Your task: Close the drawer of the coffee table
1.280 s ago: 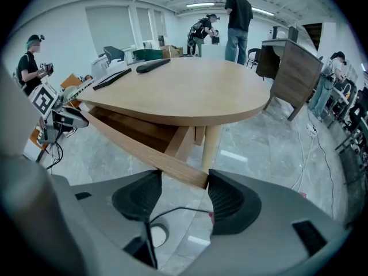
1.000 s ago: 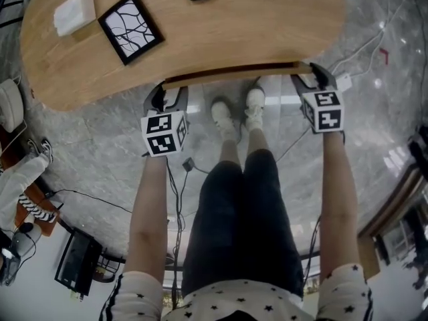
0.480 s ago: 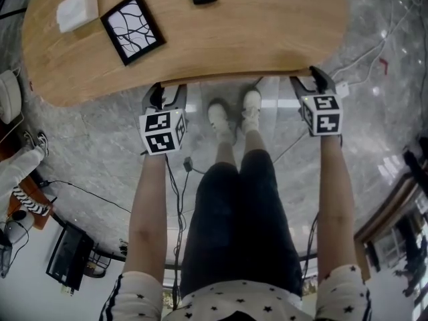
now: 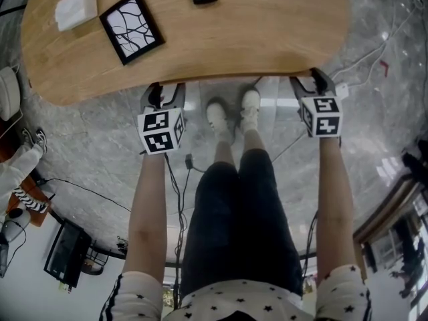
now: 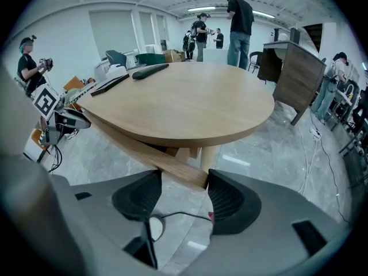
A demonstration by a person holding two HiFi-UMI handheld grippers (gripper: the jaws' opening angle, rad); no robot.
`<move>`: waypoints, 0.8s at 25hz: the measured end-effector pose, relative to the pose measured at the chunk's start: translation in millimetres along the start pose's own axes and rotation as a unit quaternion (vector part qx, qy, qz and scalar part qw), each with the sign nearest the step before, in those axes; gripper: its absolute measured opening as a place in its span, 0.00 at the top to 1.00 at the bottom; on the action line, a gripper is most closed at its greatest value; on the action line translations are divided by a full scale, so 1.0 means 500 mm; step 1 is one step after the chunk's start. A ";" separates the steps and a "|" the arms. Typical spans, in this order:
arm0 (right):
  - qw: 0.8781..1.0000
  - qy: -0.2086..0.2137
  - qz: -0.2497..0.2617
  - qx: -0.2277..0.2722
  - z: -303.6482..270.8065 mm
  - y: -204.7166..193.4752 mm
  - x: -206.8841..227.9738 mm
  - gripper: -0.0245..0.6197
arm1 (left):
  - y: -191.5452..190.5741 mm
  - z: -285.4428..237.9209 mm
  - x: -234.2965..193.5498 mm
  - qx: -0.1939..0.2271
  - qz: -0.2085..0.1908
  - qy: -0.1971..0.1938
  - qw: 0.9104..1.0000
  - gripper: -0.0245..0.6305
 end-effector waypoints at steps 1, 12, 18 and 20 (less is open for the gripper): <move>1.000 0.000 0.000 0.001 0.000 0.000 0.000 0.58 | 0.000 -0.001 0.000 0.000 0.001 0.000 1.000 0.62; 1.000 -0.003 0.006 0.009 -0.015 0.019 0.021 0.58 | 0.024 -0.015 -0.001 0.013 0.009 0.007 1.000 0.62; 1.000 -0.005 0.005 0.024 -0.016 0.030 0.025 0.58 | 0.031 -0.017 0.000 0.023 0.013 0.012 1.000 0.62; 1.000 -0.005 0.006 0.026 -0.016 0.031 0.025 0.58 | 0.031 -0.018 -0.001 0.027 0.014 0.013 0.999 0.62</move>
Point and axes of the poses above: the fingertips, and each gripper's own axes: z backward along the fingers, x to its right, y out of its top, the point moved 6 cm from there along z, backward along the fingers, and after that the axes turned 11 degrees about z, right-handed, at the moved point
